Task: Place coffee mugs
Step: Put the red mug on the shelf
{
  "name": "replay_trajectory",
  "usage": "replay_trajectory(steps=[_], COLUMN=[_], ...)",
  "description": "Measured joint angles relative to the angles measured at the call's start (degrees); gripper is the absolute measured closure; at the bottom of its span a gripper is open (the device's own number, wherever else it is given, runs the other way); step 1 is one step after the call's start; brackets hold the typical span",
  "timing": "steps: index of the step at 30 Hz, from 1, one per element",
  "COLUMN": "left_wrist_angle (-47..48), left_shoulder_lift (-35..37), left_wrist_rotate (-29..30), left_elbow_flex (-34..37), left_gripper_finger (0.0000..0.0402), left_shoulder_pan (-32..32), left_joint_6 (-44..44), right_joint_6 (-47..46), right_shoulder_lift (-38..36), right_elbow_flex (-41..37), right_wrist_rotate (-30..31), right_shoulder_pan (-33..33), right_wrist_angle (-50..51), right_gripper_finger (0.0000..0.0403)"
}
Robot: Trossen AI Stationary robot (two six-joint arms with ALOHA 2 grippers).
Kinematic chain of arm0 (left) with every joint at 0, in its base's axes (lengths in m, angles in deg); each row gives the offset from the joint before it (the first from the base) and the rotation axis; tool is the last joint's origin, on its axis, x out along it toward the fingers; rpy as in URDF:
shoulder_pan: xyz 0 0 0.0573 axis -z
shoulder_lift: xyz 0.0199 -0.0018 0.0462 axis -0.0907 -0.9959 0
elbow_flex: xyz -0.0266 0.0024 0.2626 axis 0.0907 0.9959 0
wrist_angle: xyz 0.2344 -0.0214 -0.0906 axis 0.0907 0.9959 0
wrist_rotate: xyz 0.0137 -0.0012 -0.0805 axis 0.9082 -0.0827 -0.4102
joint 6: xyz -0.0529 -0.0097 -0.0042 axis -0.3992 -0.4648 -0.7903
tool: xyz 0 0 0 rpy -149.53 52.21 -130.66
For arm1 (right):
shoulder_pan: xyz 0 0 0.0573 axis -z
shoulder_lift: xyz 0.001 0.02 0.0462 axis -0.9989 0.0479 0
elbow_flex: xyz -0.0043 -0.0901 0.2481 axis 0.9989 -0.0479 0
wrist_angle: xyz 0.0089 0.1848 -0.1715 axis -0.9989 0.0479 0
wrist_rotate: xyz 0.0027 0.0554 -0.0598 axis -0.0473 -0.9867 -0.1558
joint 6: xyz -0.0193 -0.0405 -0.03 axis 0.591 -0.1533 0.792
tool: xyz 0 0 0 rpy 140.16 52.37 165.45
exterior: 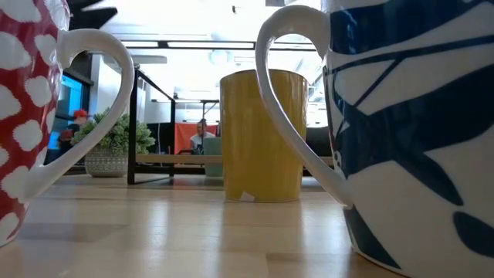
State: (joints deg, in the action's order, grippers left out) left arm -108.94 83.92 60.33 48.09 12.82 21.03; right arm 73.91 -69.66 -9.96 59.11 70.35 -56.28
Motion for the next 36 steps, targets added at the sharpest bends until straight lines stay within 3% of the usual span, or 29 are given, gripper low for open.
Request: replay_trajectory(steps=[3, 13, 21, 26, 32, 36], left_wrist_angle=[2.1, 24.7, 41.5, 43.0, 43.5, 44.9], left_shoulder_lift=[-0.1, -0.1, -0.1, -0.1, -0.1, -0.1], left_wrist_rotate=[-3.0, -1.5, -2.8, -2.6, -2.6, -2.6], left_elbow_flex=[-1.1, -11.3, -19.0, -19.2, -19.2, -19.2], left_gripper_finger=[0.0257, 0.0257, 0.0257, 0.0257, 0.0257, 0.0257], left_shoulder_pan=[0.0, -0.2, -1.7, -2.9, -4.1, -4.3], left_joint_6=[-4.1, -5.9, -11.4, -12.4, -12.5, -12.5], right_joint_6=[0.1, -4.6, -17.3, -26.5, -30.6, -30.1], right_shoulder_lift=[0.0, 4.1, 14.6, 20.9, 27.3, 31.6], right_elbow_flex=[3.9, 24.9, 37.2, 42.6, 51.7, 58.0], right_wrist_rotate=[5.5, 16.4, 28.2, 36.9, 37.1, 34.1], right_shoulder_pan=[0.0, 0.0, 0.0, 0.6, 6.4, 12.3], right_wrist_angle=[6.7, 39.4, 64.7, 75.3, 83.5, 87.5], right_gripper_finger=[0.0295, 0.0295, 0.0295, 0.0295, 0.0295, 0.0295])
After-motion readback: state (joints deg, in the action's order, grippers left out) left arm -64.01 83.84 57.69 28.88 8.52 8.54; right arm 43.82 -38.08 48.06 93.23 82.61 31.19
